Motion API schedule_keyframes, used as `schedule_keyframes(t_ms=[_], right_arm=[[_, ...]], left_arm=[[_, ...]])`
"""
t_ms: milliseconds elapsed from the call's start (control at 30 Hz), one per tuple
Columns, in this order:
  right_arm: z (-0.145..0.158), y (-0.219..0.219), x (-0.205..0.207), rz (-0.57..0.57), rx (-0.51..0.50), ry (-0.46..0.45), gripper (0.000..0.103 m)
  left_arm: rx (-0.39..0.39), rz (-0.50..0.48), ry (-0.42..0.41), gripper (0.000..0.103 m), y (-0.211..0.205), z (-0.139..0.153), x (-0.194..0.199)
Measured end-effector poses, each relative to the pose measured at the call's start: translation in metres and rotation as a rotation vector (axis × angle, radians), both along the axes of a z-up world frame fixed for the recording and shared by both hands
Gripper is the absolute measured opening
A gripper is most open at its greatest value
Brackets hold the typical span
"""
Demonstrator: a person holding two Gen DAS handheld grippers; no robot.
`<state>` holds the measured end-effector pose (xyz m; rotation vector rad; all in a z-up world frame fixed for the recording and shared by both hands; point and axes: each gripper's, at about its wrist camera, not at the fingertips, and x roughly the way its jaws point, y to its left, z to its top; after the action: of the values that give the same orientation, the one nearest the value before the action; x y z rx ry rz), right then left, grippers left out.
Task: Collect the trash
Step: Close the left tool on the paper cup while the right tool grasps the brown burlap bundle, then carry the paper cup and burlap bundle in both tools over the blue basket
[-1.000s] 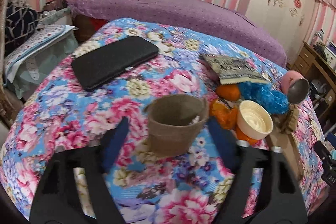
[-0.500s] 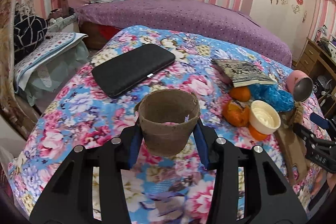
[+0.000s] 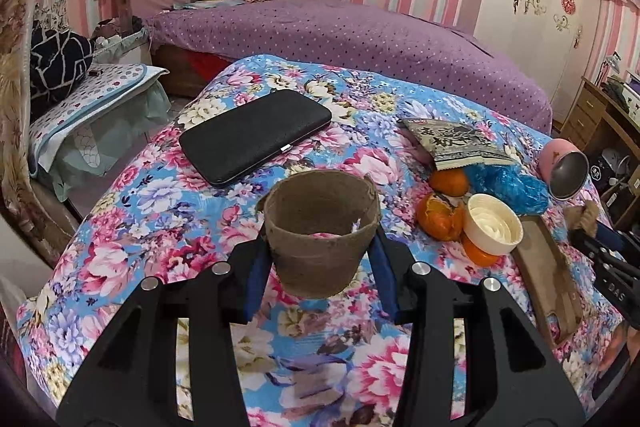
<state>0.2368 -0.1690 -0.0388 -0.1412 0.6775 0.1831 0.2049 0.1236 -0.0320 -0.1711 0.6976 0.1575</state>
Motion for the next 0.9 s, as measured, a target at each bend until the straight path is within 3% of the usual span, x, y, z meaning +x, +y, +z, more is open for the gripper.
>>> schedule_keyframes(t_ms=[733,900], right_arm=[[0.020,-0.109,-0.114,-0.186,-0.005,-0.079,0.044],[0.026,-0.129,-0.126,-0.208,-0.005,-0.100,0.044]], left_arm=[[0.004,-0.102,-0.034,0.044,-0.082,0.013,-0.058],[0.044,-0.134,-0.057,0.044,-0.112,0.015,-0.071]])
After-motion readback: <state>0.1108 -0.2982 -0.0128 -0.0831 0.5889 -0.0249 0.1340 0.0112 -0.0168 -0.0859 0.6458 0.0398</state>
